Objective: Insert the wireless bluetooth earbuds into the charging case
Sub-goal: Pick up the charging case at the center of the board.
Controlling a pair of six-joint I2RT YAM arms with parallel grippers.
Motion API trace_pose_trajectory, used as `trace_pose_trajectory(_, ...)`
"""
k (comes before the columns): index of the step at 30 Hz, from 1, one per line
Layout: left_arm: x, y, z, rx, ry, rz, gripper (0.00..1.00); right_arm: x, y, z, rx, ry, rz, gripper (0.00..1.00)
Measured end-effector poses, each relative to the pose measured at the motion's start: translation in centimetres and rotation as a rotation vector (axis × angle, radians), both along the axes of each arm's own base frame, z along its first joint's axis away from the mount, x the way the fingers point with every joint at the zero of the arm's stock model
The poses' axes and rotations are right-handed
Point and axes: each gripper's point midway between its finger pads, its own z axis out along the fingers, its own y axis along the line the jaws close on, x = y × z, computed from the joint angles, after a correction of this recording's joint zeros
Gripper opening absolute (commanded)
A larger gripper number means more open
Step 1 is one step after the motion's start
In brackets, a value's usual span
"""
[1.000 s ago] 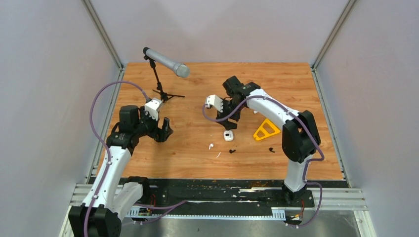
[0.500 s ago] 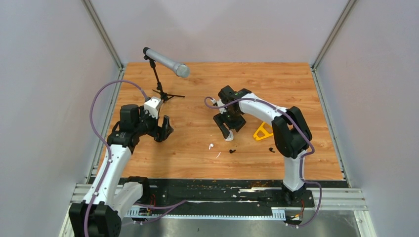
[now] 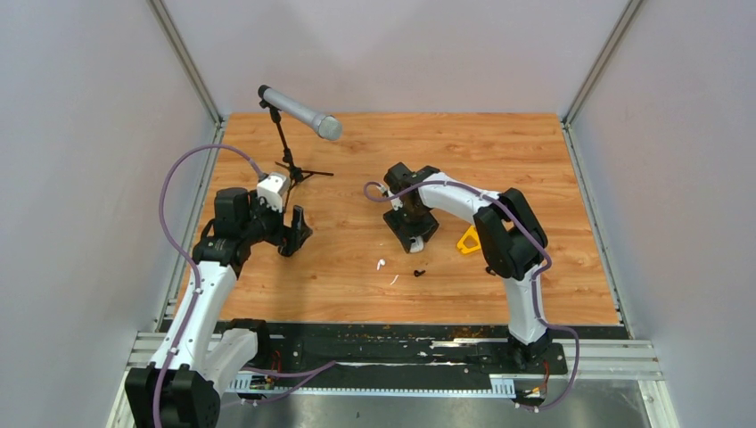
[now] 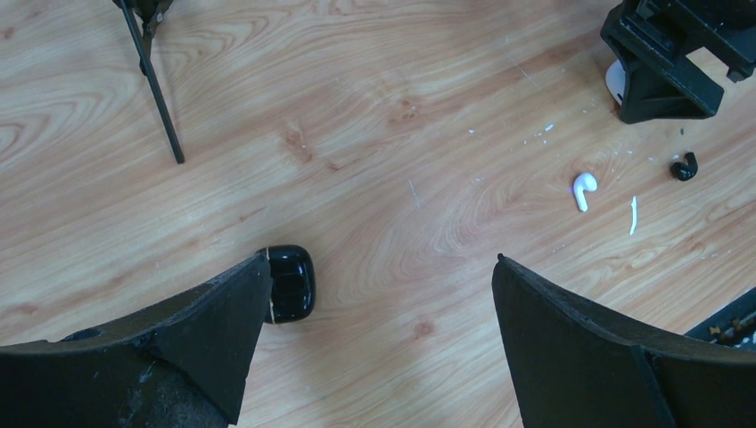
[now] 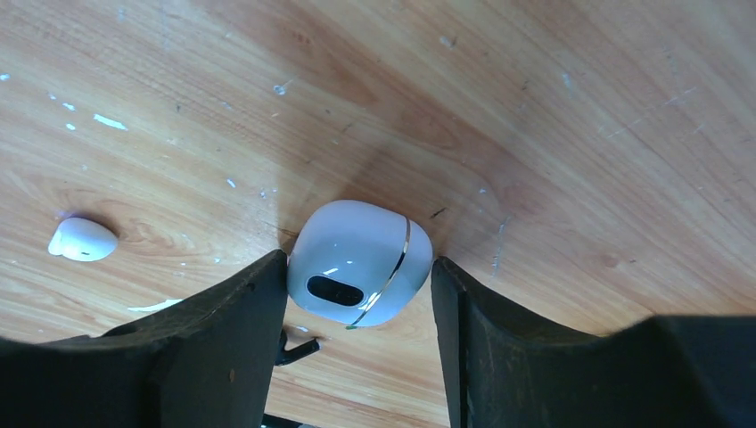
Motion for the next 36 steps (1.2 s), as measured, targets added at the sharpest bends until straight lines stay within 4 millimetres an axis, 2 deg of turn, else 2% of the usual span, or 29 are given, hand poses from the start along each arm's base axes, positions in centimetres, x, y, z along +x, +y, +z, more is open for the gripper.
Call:
trace_pose_trajectory(4, 0.4, -0.1, 0.4, -0.013, -0.017, 0.007, 1.00, 0.3, -0.5, -0.2, -0.030, -0.023, 0.001, 0.56)
trace_pose_trajectory(8, 0.6, -0.2, 0.7, -0.025, -0.029, 0.011, 1.00, 0.4, -0.6, -0.2, -0.035, -0.039, 0.009, 0.62)
trace_pose_trajectory(10, 0.7, -0.3, 0.9, -0.032, -0.033, 0.010, 1.00, 0.5, -0.9, -0.1, -0.041, -0.057, 0.024, 0.61)
trace_pose_trajectory(19, 0.5, -0.6, 0.0, -0.050, -0.017, 0.007, 1.00, 1.3, -1.4, 0.0, -0.051, -0.103, 0.168, 0.29)
trace_pose_trajectory(22, 0.5, -0.8, -0.1, -0.063, -0.016, -0.003, 0.99, 1.5, -1.4, 0.1, -0.031, -0.136, 0.238, 0.24)
trace_pose_trajectory(25, 0.5, -1.3, 0.0, -0.080, -0.015, -0.022, 0.99, 1.4, -1.9, 0.3, -0.016, -0.180, 0.302, 0.25)
trace_pose_trajectory(27, 0.4, -1.9, -0.1, -0.091, -0.008, -0.047, 0.99, 0.6, -2.6, 1.0, 0.007, -0.203, 0.356, 0.25)
trace_pose_trajectory(29, 0.1, -2.9, -0.1, -0.104, 0.002, -0.091, 0.99, -0.2, -3.2, 2.6, 0.044, -0.257, 0.417, 0.25)
trace_pose_trajectory(31, -0.3, -4.5, 0.3, -0.121, 0.006, -0.165, 1.00, -0.8, -3.5, 5.4, 0.088, -0.341, 0.479, 0.25)
trace_pose_trajectory(33, -0.7, -6.3, 1.3, -0.141, 0.002, -0.245, 1.00, -1.1, -3.4, 10.1, 0.157, -0.501, 0.550, 0.25)
trace_pose_trajectory(36, -0.7, -9.1, 3.8, -0.171, -0.029, -0.362, 1.00, -1.0, -2.6, 17.9, 0.259, -0.807, 0.649, 0.25)
